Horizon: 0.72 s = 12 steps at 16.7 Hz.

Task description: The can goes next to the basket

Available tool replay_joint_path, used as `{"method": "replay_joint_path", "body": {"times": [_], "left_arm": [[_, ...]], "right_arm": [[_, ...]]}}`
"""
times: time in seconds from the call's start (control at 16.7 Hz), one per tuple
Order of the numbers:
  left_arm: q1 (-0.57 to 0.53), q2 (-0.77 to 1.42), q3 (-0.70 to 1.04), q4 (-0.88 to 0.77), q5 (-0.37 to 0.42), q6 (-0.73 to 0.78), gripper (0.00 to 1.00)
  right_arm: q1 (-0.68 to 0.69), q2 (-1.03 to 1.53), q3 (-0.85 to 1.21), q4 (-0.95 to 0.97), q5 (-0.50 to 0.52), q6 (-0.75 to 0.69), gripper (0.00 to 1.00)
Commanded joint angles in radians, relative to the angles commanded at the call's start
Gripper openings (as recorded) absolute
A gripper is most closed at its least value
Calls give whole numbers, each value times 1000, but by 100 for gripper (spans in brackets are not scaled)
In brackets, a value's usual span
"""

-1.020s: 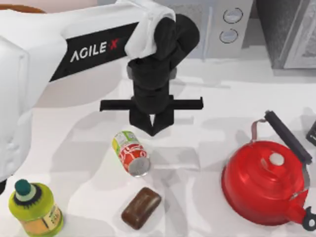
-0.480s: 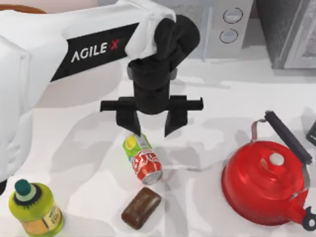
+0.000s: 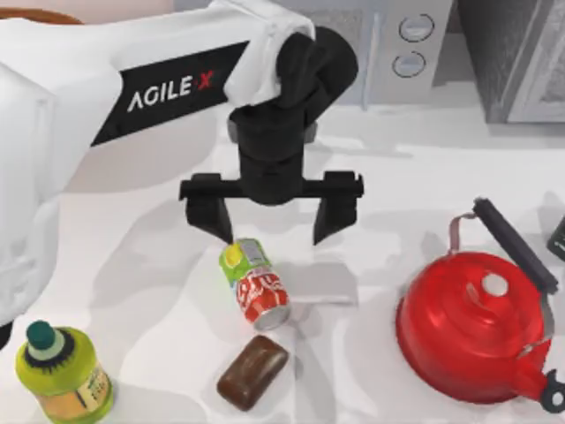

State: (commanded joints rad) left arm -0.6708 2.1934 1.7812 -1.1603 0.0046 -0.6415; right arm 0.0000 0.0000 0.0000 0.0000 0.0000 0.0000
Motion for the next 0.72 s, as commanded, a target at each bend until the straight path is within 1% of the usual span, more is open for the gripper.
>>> {"method": "replay_joint_path", "body": {"times": [0.3,0.54,0.72], "left_arm": [[1,0,18,-16,0,-1,100],[0,-8,100,-118,1,-2,100],[1,-17,132,-149,0,-1,100]], "right_arm": [[0,0,0,0,0,0,100],[0,0,0,0,0,0,100],[0,0,0,0,0,0,100]]}}
